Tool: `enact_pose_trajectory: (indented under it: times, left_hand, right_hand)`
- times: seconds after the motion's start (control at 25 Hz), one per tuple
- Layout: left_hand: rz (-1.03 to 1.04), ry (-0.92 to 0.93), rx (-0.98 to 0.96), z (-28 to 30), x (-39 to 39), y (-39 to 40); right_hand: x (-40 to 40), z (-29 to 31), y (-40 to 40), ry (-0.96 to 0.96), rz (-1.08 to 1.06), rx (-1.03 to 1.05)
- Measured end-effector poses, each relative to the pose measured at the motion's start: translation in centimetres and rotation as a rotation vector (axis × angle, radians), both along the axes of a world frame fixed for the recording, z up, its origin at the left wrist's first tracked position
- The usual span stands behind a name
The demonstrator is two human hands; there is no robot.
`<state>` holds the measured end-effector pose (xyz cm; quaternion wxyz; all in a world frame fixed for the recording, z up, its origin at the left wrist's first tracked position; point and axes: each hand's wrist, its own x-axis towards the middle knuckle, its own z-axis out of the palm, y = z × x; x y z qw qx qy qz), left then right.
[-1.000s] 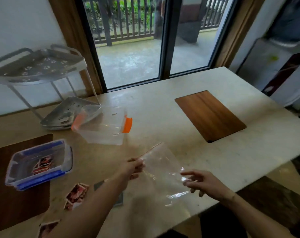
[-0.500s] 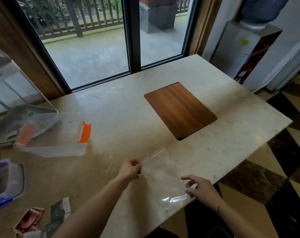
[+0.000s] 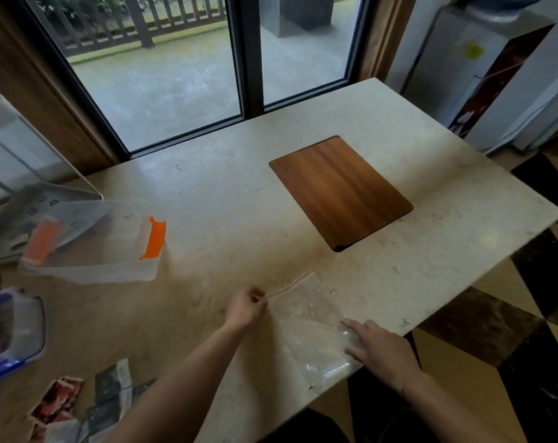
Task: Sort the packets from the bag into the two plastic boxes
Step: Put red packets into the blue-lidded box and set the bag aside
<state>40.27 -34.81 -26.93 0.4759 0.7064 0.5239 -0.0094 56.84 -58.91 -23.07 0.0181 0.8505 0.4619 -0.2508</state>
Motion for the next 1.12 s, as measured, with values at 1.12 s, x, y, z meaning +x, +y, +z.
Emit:
enact_pose_trajectory:
  times: [1.12]
  left_hand:
    - [0.279, 0.105, 0.622, 9.9, -39.1, 10.5]
  right_hand:
    - [-27.2, 7.5, 29.3, -0.162, 0.613, 0.419]
